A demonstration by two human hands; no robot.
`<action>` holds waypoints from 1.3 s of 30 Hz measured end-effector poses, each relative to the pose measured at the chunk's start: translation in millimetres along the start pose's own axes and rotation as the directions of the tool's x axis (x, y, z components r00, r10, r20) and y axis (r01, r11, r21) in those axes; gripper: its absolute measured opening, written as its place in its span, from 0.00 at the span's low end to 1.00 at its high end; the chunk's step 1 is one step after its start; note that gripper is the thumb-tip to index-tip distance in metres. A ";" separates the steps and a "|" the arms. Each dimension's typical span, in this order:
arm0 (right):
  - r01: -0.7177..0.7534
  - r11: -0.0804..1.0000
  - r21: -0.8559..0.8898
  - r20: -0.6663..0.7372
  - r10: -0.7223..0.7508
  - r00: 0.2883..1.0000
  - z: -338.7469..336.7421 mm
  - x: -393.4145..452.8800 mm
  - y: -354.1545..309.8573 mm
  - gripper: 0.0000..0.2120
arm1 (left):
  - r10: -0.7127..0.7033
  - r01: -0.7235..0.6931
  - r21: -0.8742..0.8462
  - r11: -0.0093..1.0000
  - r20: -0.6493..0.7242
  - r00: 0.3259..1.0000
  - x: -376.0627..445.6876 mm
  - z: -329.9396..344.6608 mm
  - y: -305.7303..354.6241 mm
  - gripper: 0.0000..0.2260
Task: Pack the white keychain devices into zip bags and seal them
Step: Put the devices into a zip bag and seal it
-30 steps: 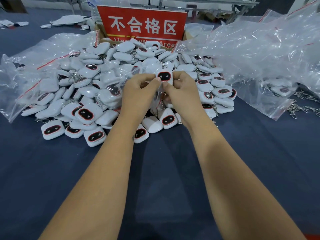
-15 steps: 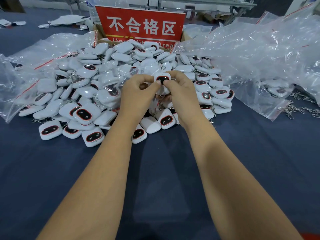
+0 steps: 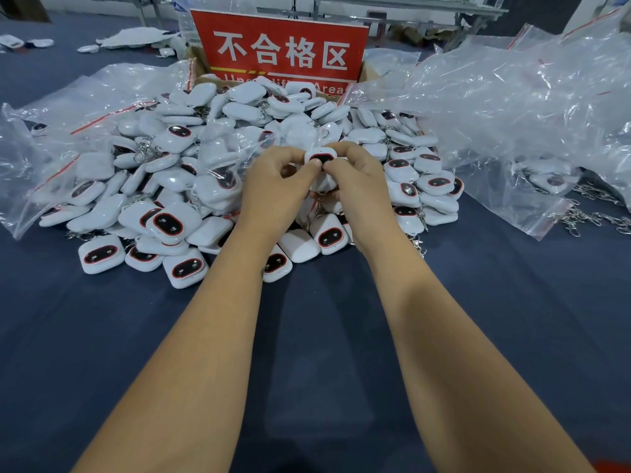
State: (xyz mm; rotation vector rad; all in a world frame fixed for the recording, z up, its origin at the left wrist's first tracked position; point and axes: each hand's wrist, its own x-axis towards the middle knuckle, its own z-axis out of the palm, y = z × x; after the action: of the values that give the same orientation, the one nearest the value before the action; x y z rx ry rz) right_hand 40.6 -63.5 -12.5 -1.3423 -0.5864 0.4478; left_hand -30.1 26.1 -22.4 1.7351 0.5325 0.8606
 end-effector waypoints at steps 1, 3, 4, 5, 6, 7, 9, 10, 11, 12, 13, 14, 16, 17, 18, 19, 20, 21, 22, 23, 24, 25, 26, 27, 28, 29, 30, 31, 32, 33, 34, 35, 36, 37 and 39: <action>-0.003 1.000 -0.006 0.000 0.003 1.000 -0.2 -0.1 0.0 0.09 | 0.005 -0.005 0.008 1.000 -0.004 1.000 -0.2 0.1 0.1 0.03; -0.002 1.000 -0.023 -0.003 0.002 1.000 -0.2 0.2 0.3 0.09 | 0.015 -0.015 0.023 1.000 -0.011 1.000 0.0 0.3 -0.4 0.04; 0.002 0.999 -0.037 -0.006 -0.003 1.000 -0.2 0.3 0.8 0.09 | 0.021 -0.021 0.033 0.999 -0.013 1.000 0.0 0.3 -0.5 0.05; 0.007 0.999 -0.052 -0.009 -0.008 1.000 -0.1 0.4 1.3 0.10 | 0.027 -0.027 0.041 0.999 -0.015 1.000 -0.2 0.4 -0.5 0.05; 0.011 0.998 -0.067 -0.010 -0.012 1.000 0.0 0.6 1.7 0.10 | 0.033 -0.032 0.051 0.998 -0.017 0.999 -0.2 0.5 -0.7 0.04; 0.015 0.997 -0.080 -0.012 -0.016 1.000 0.1 0.7 2.0 0.10 | 0.041 -0.039 0.068 0.997 -0.022 0.999 -0.2 0.7 -0.9 0.03; 0.018 0.996 -0.088 -0.014 -0.020 1.000 0.2 0.8 2.2 0.11 | 0.069 -0.065 0.119 0.991 -0.034 0.997 0.1 0.6 -2.0 0.04; 0.017 0.997 -0.077 -0.017 -0.018 1.000 0.3 0.5 1.7 0.11 | 0.079 -0.074 0.132 0.989 -0.035 0.996 0.0 0.5 -2.3 0.04; 0.014 0.998 -0.062 -0.025 -0.015 1.000 0.3 0.4 1.1 0.10 | 0.084 -0.080 0.131 0.988 -0.030 0.996 -0.4 0.7 -1.8 0.04; 0.009 0.999 -0.045 -0.039 -0.010 0.999 0.2 0.6 0.5 0.09 | 0.089 -0.086 0.123 0.989 -0.022 0.996 -0.9 1.2 -1.2 0.03; -0.001 1.000 -0.024 -0.059 -0.001 0.998 0.1 0.8 0.2 0.08 | 0.099 -0.097 0.119 0.988 -0.015 0.995 -1.3 1.6 -0.8 0.03; -0.011 1.000 0.003 -0.083 0.012 0.997 -0.2 1.2 -0.1 0.05 | 0.106 -0.104 0.118 0.988 -0.013 0.994 -1.7 2.0 -0.7 0.05; -0.028 0.998 0.056 -0.129 0.035 0.991 -0.8 2.0 -1.0 0.03 | 0.109 -0.106 0.110 0.988 -0.022 0.994 -1.9 2.2 -0.7 0.10; -0.032 0.996 0.081 -0.151 0.044 0.987 -1.2 2.5 -1.7 0.04 | 0.102 -0.099 0.097 0.990 -0.025 0.994 -1.8 2.4 -0.4 0.10; -0.022 0.993 0.114 -0.170 0.042 0.985 -1.3 2.9 -3.2 0.03 | 0.096 -0.093 0.087 0.992 -0.024 0.995 -1.7 2.5 -0.5 0.07; 0.002 0.988 0.152 -0.185 0.026 0.982 -1.5 3.6 -4.9 0.02 | 0.092 -0.089 0.090 0.992 -0.027 0.995 -1.6 2.6 -0.4 0.04; 0.035 0.981 0.190 -0.197 0.004 0.980 -1.7 3.7 -7.2 0.01 | 0.089 -0.085 0.100 0.991 -0.037 0.995 -1.2 2.8 -0.6 0.06; 0.065 0.971 0.231 -0.208 -0.016 0.978 -2.4 4.2 -8.9 0.03 | 0.084 -0.078 0.103 0.992 -0.051 0.995 -0.3 2.8 -0.9 0.09; 0.092 0.956 0.279 -0.205 -0.034 0.978 -2.9 4.5 -10.8 0.04 | 0.066 -0.059 0.107 0.993 -0.071 0.995 0.3 3.2 -0.4 0.12; 0.112 0.938 0.328 -0.187 -0.052 0.981 -3.0 4.2 -12.1 0.06 | 0.051 -0.040 0.117 0.992 -0.093 0.994 1.2 3.4 0.3 0.12; 0.124 0.920 0.371 -0.157 -0.069 0.985 -2.4 3.8 -12.6 0.07 | 0.043 -0.027 0.139 0.990 -0.114 0.993 1.7 3.5 0.8 0.11; 0.131 0.906 0.404 -0.127 -0.086 0.988 -1.6 3.3 -12.4 0.08 | 0.037 -0.016 0.161 0.987 -0.129 0.991 2.2 3.3 1.5 0.10; 0.135 0.900 0.415 -0.110 -0.097 0.989 -0.8 3.0 -12.0 0.09 | 0.031 -0.008 0.169 0.986 -0.136 0.990 2.4 3.0 2.0 0.10; 0.138 0.907 0.398 -0.105 -0.104 0.989 0.3 2.6 -11.6 0.09 | 0.029 -0.006 0.163 0.987 -0.139 0.990 2.2 2.8 2.4 0.10; 0.142 0.927 0.348 -0.109 -0.110 0.988 1.2 2.3 -10.9 0.10 | 0.033 -0.011 0.147 0.989 -0.149 0.988 1.3 2.9 3.6 0.10; 0.150 0.952 0.268 -0.122 -0.120 0.985 2.0 2.4 -10.0 0.10 | 0.049 -0.029 0.120 0.992 -0.172 0.984 0.2 3.2 5.6 0.09; 0.163 0.972 0.168 -0.137 -0.141 0.981 2.5 2.4 -9.0 0.10 | 0.077 -0.061 0.082 0.995 -0.206 0.976 -1.2 3.7 8.2 0.08; 0.180 0.981 0.068 -0.144 -0.169 0.975 2.7 2.1 -7.5 0.11 | 0.117 -0.109 0.049 0.993 -0.246 0.962 -2.5 4.0 10.6 0.06; 0.199 0.980 -0.018 -0.144 -0.199 0.969 3.0 1.9 -5.9 0.11 | 0.167 -0.163 0.035 0.986 -0.280 0.946 -4.4 4.2 13.3 0.06; 0.216 0.972 -0.089 -0.137 -0.227 0.964 3.3 1.3 -4.3 0.11 | 0.213 -0.213 0.032 0.977 -0.301 0.930 -6.3 4.5 15.6 0.05; 0.235 0.961 -0.147 -0.128 -0.254 0.959 3.6 0.9 -2.6 0.11 | 0.247 -0.250 0.031 0.968 -0.312 0.917 -8.4 4.9 17.5 0.06; 0.247 0.949 -0.197 -0.117 -0.273 0.955 3.6 0.7 -1.0 0.11 | 0.270 -0.276 0.028 0.961 -0.320 0.908 -9.8 5.1 18.8 0.06; 0.257 0.937 -0.237 -0.099 -0.286 0.953 3.7 0.2 0.6 0.11 | 0.287 -0.296 0.022 0.955 -0.328 0.900 -10.8 5.3 19.9 0.06; 0.267 0.922 -0.281 -0.074 -0.299 0.952 4.4 -0.3 1.9 0.10 | 0.300 -0.313 0.015 0.950 -0.335 0.893 -11.5 5.5 20.6 0.06; 0.314 0.827 -0.467 0.008 -0.351 0.937 5.6 0.8 2.2 0.09 | 0.322 -0.343 0.000 0.939 -0.340 0.883 -12.6 6.3 21.9 0.06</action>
State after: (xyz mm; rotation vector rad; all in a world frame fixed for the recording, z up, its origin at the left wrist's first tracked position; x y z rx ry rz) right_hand 37.7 -58.3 -13.9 -1.6594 -0.8827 -0.0426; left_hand -34.7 6.1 -6.4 1.6566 0.4278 1.4223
